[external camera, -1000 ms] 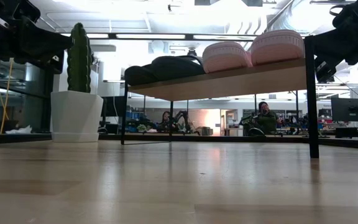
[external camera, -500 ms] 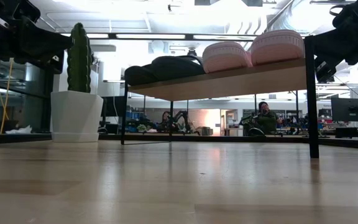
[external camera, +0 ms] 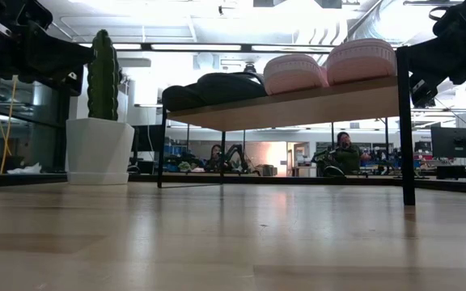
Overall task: Pick and place slides into the shelf
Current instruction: Return to Home Position
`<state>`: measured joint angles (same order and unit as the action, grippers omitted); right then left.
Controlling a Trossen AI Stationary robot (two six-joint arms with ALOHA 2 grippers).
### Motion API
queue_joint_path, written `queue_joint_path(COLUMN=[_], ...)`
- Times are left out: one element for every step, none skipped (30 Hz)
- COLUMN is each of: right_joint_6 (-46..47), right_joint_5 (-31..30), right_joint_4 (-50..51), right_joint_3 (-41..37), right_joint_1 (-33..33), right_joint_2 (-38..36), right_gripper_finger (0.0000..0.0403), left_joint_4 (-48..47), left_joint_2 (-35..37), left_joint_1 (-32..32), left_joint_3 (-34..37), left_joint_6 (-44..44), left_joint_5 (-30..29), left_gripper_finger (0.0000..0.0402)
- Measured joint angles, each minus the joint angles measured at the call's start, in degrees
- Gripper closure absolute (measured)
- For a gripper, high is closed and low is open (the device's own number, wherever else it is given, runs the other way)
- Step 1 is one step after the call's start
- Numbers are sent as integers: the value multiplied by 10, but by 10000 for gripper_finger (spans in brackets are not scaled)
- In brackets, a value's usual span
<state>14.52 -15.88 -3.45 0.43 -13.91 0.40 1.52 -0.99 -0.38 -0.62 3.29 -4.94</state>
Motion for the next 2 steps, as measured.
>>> queue_joint_path(right_joint_6=[0, 0], right_joint_5=[0, 0], right_joint_4=[0, 0], right_joint_3=[0, 0], right_joint_1=[0, 0], right_joint_2=[0, 0], right_gripper_finger=[402, 402], left_joint_4=[0, 0], left_joint_2=[0, 0], left_joint_1=[0, 0], left_joint_3=[0, 0], left_joint_6=[0, 0], left_joint_5=[0, 0], left_gripper_finger=[401, 401])
